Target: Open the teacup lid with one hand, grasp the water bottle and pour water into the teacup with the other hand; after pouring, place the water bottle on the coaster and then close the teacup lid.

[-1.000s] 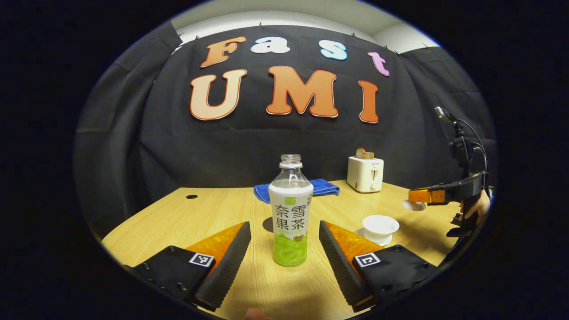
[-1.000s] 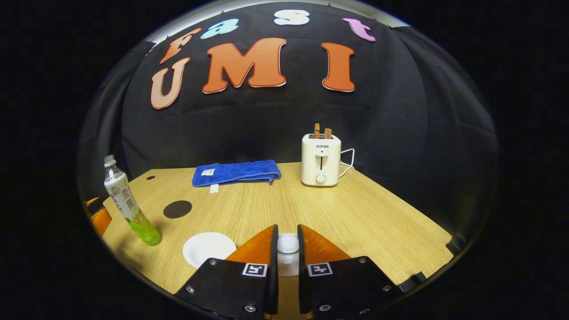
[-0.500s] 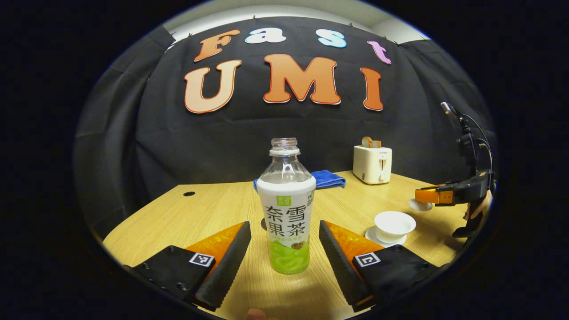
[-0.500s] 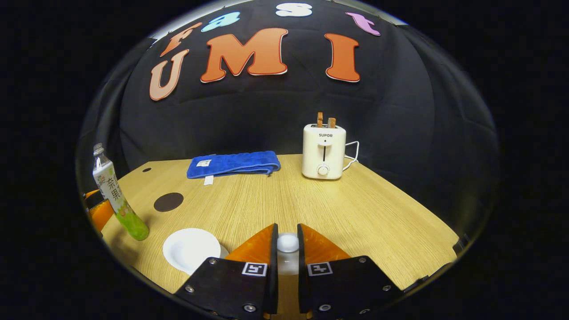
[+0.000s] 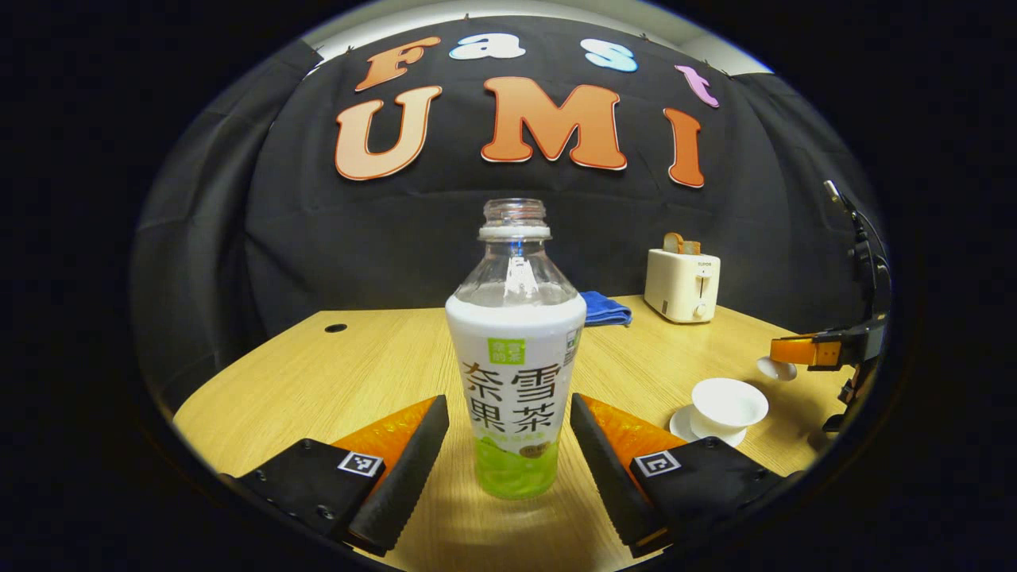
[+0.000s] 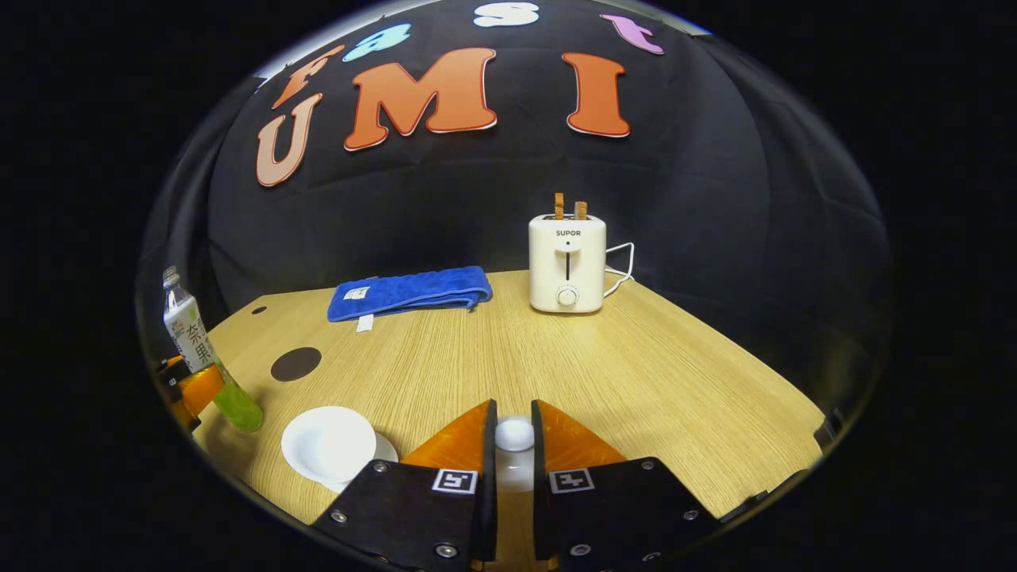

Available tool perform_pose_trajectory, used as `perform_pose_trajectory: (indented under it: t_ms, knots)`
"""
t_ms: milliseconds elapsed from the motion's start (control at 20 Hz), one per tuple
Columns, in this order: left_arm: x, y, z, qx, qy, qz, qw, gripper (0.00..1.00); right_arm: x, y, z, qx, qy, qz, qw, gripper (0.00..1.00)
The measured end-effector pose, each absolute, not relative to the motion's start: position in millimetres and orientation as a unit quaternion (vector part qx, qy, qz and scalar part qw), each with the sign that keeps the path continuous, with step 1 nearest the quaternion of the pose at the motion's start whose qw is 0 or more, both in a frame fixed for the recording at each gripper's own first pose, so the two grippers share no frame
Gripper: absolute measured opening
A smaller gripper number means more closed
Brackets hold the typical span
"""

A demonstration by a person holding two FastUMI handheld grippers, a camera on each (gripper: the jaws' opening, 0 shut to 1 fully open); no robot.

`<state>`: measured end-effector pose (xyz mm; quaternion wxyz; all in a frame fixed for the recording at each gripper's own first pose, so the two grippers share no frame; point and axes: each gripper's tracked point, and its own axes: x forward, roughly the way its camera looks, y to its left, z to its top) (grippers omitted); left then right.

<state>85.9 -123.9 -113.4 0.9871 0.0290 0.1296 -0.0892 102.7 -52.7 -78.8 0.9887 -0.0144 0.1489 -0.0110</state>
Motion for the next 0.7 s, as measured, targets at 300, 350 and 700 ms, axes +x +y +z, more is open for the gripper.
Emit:
perform_pose_trajectory:
  t_ms: [300,350,700]
  knots:
    - [84,-120,-112,0.018,0.122,-0.091,0.988,0.68,103,-56,-83,-0.012,0.156,-0.012,0.988,0.18]
    - [84,-120,-108,0.027,0.12,-0.092,0.988,0.67,102,-57,-83,-0.011,0.156,-0.013,0.988,0.19]
    - [75,-127,-83,0.128,0.102,-0.108,0.98,0.67,98,-60,-72,-0.001,0.141,-0.017,0.99,0.18]
